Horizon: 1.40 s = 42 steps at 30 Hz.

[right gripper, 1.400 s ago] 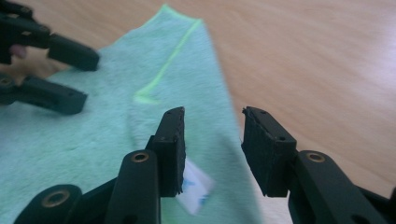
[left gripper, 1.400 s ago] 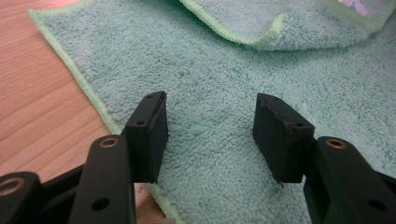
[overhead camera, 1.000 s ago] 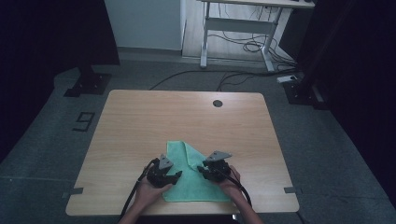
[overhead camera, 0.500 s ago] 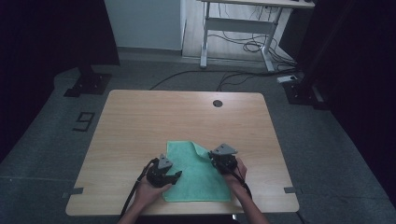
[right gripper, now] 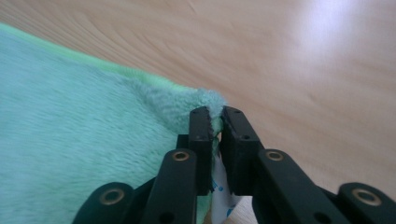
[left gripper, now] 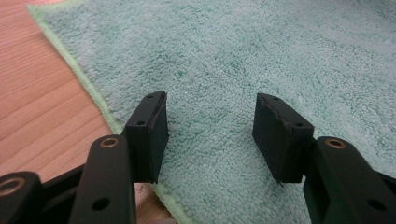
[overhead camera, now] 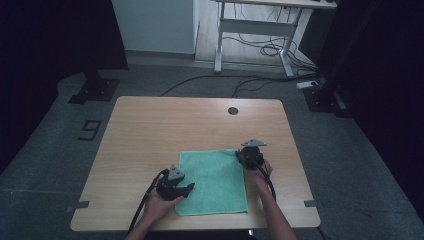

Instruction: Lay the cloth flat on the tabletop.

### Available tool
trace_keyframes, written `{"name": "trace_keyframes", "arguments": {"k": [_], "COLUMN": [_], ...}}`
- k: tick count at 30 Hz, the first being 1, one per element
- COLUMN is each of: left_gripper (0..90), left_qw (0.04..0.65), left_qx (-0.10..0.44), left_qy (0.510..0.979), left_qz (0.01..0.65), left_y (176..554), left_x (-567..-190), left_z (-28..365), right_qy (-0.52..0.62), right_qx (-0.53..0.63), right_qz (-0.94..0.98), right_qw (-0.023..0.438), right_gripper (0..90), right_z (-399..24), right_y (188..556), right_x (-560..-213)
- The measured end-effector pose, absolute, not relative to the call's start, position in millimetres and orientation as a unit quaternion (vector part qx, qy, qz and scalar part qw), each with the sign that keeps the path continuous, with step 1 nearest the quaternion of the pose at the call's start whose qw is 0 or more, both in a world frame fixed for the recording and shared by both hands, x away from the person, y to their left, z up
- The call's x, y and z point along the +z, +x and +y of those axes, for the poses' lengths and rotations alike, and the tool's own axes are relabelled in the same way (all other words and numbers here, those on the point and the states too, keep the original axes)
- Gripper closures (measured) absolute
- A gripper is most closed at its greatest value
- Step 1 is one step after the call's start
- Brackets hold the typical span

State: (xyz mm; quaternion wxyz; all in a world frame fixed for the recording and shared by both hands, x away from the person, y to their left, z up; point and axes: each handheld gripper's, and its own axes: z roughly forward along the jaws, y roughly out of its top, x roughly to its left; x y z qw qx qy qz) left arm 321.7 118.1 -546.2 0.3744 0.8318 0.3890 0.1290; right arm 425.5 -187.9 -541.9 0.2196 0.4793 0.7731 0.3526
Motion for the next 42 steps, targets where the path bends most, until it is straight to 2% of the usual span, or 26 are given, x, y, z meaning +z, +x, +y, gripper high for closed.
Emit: {"name": "trace_keyframes", "arguments": {"k": [12,20,28,33,42], "left_gripper": [45.6,45.5,45.5,45.5,45.5], "left_qw": [0.373,0.373,0.374,0.373,0.37], "left_qx": [0.13,0.132,0.13,0.131,0.135], "left_qy": [0.832,0.831,0.831,0.831,0.832], "left_qz": [0.389,0.39,0.391,0.39,0.39], "left_y": [321.5,321.1,321.4,321.3,320.5], "left_x": [-546.2,-546.2,-546.2,-546.3,-546.2], "left_z": [117.9,117.1,117.6,117.3,116.3], "right_qy": [0.506,0.481,0.505,0.509,0.48], "right_qx": [0.354,0.386,0.357,0.366,0.361], "right_qz": [0.751,0.741,0.747,0.737,0.759], "right_qw": [0.237,0.263,0.243,0.252,0.253], "right_gripper": [65.5,64.4,62.3,60.3,63.8], "right_z": [-195.0,-185.7,-187.9,-186.9,-164.2], "right_y": [421.4,410.9,423.1,420.0,424.3], "right_x": [-537.3,-521.3,-529.4,-525.0,-528.1]}}
